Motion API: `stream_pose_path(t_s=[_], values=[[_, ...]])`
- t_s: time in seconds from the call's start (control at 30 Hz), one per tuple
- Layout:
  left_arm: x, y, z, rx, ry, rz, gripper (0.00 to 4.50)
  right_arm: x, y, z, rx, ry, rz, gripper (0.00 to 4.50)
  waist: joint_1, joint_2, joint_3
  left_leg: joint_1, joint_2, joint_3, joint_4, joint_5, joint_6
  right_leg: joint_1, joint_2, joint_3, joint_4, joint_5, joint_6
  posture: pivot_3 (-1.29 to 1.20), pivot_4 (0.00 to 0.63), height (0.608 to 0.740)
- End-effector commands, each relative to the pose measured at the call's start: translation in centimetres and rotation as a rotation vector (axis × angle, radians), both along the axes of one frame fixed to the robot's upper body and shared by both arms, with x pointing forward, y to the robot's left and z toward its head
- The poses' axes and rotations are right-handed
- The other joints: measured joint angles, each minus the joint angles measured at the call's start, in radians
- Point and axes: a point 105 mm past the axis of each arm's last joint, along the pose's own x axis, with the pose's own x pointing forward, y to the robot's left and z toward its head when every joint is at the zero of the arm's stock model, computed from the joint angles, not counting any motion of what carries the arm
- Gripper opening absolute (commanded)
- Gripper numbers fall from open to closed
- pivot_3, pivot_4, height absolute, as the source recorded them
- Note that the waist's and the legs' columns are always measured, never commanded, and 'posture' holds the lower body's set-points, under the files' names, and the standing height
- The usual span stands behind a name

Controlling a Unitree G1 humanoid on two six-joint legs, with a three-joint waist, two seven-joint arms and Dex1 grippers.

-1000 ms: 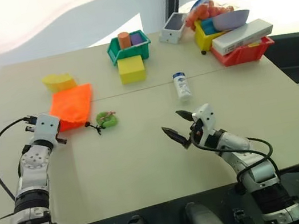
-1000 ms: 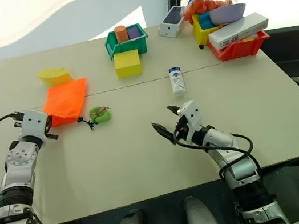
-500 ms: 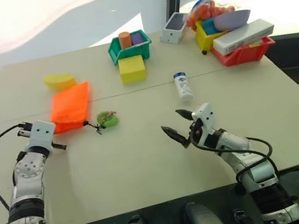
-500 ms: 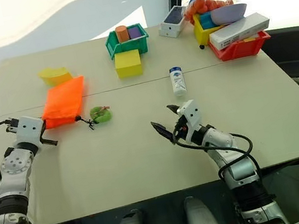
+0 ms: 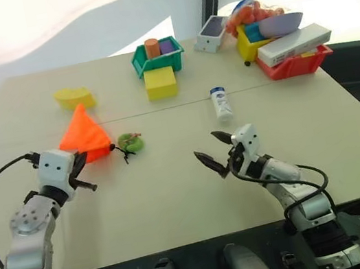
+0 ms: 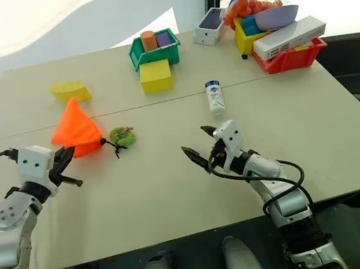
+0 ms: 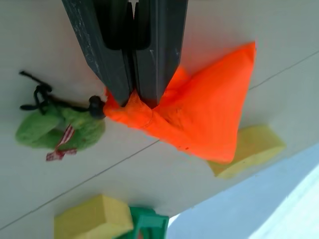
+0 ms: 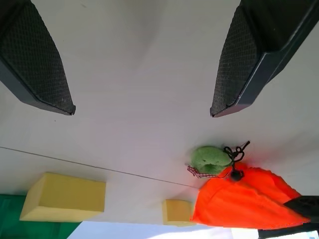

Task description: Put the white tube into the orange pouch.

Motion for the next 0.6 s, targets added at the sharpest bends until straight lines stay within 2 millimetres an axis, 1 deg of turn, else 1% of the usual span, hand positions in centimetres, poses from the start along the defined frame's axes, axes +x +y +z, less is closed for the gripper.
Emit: stream_pose_path(t_s=[0.03,0.17,0.37,0.53,0.6], values=[[-0.6,-1.3,2.2,-0.024,-0.05,-0.041,0.01,0.0,0.4,1.2,0.006,-0.052,0.021,4.5,-0.001,0.0,0.0,0.0,0.0,0.0,0.0,0.0,0.0,0.0,0.0,0.0,0.0,0.0,0.0,0.0,0.15,0.74],[-1.4,-3.5,3.0,-0.059,-0.052,-0.131,0.01,0.1,0.3,1.2,0.004,-0.053,0.025,4.5,-0.003,0.0,0.0,0.0,0.0,0.0,-0.001,0.0,0.0,0.0,0.001,0.0,0.0,0.001,0.002,0.0,0.15,0.74],[-2.7,-6.4,4.2,-0.113,-0.044,-0.279,0.01,0.1,0.1,1.2,0.0,-0.053,0.027,4.5,-0.002,0.0,0.0,0.0,0.0,0.0,0.0,0.0,0.0,0.0,0.001,0.0,0.0,0.0,0.0,0.0,0.15,0.74],[-4.2,-7.4,4.5,-0.166,-0.009,-0.371,0.01,0.4,-0.3,1.2,-0.007,-0.053,0.02,4.5,-0.003,0.0,0.0,0.0,0.0,0.0,0.0,0.0,0.0,0.0,0.0,0.0,0.0,0.0,0.0,0.0,0.15,0.74],[-4.8,-7.3,4.4,-0.179,0.01,-0.381,0.01,0.8,-0.6,1.3,-0.01,-0.053,0.005,4.5,-0.005,0.0,0.0,0.0,0.0,0.0,0.0,0.0,0.0,0.0,0.001,0.0,0.0,-0.001,0.0,0.0,0.15,0.74]])
